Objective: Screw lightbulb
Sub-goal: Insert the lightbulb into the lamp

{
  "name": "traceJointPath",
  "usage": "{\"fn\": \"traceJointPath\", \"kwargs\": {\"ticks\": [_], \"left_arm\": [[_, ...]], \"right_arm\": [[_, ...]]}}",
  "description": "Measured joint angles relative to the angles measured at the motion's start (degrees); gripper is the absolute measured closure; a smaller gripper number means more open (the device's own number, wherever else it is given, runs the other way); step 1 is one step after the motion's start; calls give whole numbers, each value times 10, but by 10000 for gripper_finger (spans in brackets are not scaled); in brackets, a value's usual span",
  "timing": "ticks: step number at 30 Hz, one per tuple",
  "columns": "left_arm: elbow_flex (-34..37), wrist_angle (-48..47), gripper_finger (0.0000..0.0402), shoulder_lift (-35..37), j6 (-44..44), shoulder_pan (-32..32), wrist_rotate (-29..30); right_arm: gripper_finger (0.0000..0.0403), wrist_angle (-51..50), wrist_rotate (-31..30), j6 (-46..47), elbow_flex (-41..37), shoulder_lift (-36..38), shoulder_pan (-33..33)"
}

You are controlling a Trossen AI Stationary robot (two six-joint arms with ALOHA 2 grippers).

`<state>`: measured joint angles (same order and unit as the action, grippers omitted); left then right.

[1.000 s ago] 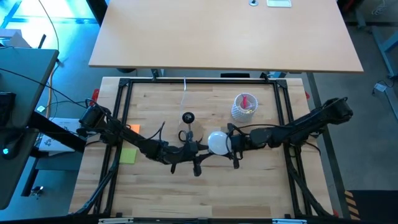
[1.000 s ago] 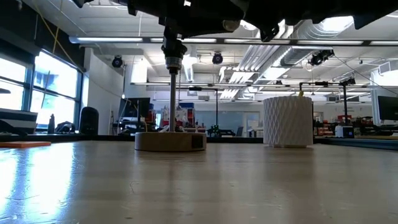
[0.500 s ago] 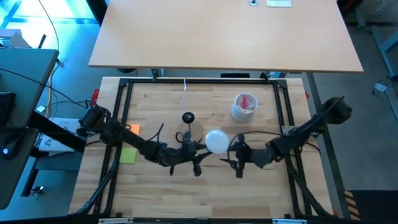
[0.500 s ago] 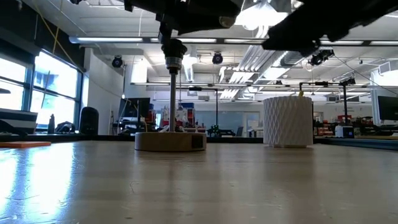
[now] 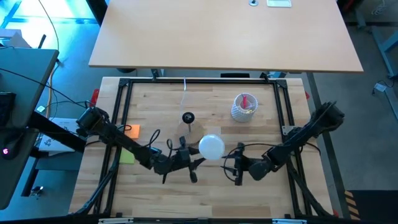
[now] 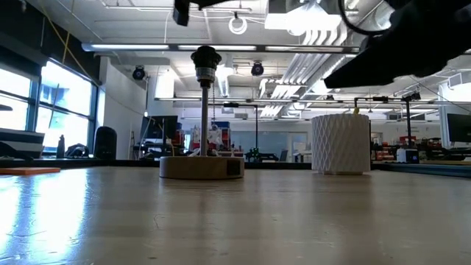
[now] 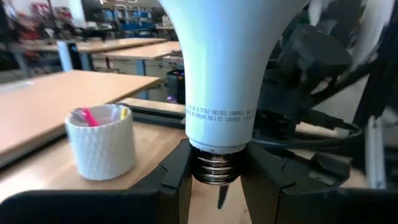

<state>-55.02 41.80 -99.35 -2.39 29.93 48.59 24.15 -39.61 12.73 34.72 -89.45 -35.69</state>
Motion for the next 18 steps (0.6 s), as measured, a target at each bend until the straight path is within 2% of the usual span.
{"fn": "traceJointPath", "kwargs": {"ticks": [4,8,11,15,18], "left_arm": [[0,-71,307,27,9,38,96],[0,-201,307,53,-63,66,157],[0,-292,307,67,-148,79,194],[0,-424,307,67,-283,91,225],[0,-522,307,67,-402,95,234]], "right_arm": [[222,104,111,-51,3,-50,47],[222,132,173,-80,27,-62,83],[222,152,172,-135,49,-62,103],[222,180,110,-272,90,-56,127],[222,168,102,-336,123,-56,150]]}}
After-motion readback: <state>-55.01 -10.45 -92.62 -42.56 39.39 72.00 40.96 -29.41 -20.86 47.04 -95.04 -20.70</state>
